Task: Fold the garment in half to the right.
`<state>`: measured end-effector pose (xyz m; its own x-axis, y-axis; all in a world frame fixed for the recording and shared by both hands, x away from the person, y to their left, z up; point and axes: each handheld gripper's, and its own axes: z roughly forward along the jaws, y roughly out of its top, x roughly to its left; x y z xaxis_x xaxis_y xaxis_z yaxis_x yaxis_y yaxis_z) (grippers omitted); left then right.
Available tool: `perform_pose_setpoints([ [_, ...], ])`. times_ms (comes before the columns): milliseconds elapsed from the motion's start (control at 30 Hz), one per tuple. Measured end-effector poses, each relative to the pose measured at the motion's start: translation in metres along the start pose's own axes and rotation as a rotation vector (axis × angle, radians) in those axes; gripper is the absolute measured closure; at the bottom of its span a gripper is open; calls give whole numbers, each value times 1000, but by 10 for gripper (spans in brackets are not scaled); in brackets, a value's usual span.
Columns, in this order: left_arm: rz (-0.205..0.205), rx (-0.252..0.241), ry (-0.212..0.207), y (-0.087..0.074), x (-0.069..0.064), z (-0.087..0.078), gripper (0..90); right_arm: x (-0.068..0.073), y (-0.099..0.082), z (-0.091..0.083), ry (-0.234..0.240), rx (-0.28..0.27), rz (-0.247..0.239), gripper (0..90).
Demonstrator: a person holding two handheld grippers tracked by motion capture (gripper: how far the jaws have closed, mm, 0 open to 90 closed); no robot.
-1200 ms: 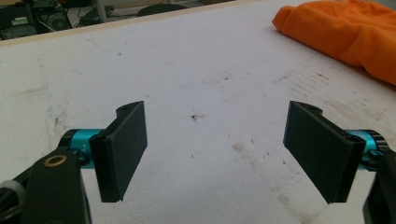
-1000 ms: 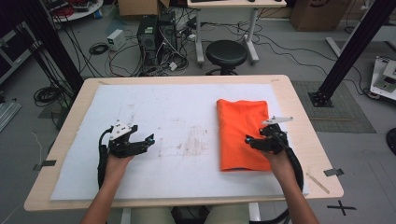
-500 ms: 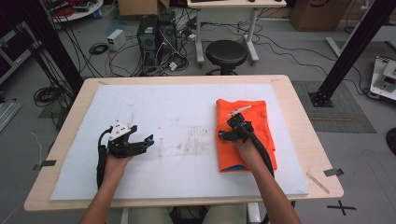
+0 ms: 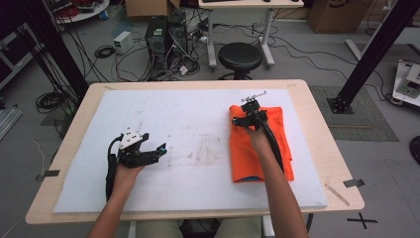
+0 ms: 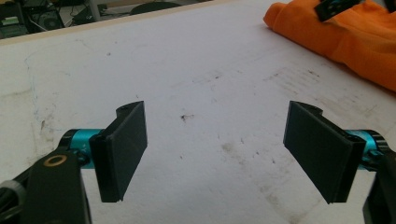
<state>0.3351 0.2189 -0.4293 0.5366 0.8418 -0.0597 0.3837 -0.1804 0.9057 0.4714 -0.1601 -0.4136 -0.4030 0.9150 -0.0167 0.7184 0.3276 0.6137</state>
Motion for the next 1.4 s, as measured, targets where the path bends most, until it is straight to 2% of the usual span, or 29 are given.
perform_pose_setpoints([
  [67, 0, 0, -3, 0, 1, 0, 217, 3, 2, 14, 14, 31, 5, 465],
  [167, -1, 1, 0, 1, 3, 0, 217, 6, 1, 25, 17, 48, -1, 475],
  [233, -2, 8, 2, 0, 4, 1, 217, 4, 1, 22, 27, 41, 1, 463],
  [333, -1, 8, 3, 0, 4, 2, 217, -8, 0, 6, 66, -17, 27, 428],
  [367, 1, 7, -1, 0, 3, 2, 217, -11, -1, 1, 64, -31, 34, 433],
  [433, 6, 7, -5, 1, 1, 2, 217, -24, -5, -10, 43, -53, 52, 456],
  [467, 6, 7, -6, 1, 1, 3, 217, -33, -9, -16, 12, -59, 69, 479],
  [567, 6, 4, -7, 2, 0, 3, 217, -58, -22, -24, -74, -30, 106, 558],
  [700, 4, 4, -4, 3, -1, 5, 217, -83, -45, -23, -142, 34, 121, 671],
  [767, 5, 6, -3, 4, 0, 5, 217, -92, -56, -22, -163, 48, 132, 705],
  [833, 4, 4, 1, 4, 1, 5, 217, -98, -62, -23, -175, 20, 154, 725],
  [900, 2, 0, 8, 4, 1, 4, 217, -98, -64, -26, -204, 20, 145, 719],
  [967, 3, -1, 8, 4, 2, 3, 217, -99, -64, -29, -190, 5, 161, 648],
  [1000, 3, -2, 7, 4, 2, 3, 217, -99, -65, -33, -167, -11, 172, 616],
  [1067, 2, -3, 8, 3, 4, 2, 217, -96, -67, -44, -126, -68, 164, 603],
  [1167, -4, -7, 12, 3, 5, 1, 217, -92, -73, -58, -110, -88, 132, 585],
  [1233, -5, -12, 11, 3, 5, 0, 217, -92, -82, -66, -106, -73, 97, 641],
  [1300, -6, -18, 9, 3, 5, -1, 217, -94, -93, -67, -64, -33, 97, 676],
  [1333, -8, -19, 10, 3, 5, -1, 217, -95, -98, -66, -69, -10, 85, 696],
  [1400, -8, -16, 8, 3, 4, 0, 217, -99, -106, -64, -76, 11, 79, 792],
])
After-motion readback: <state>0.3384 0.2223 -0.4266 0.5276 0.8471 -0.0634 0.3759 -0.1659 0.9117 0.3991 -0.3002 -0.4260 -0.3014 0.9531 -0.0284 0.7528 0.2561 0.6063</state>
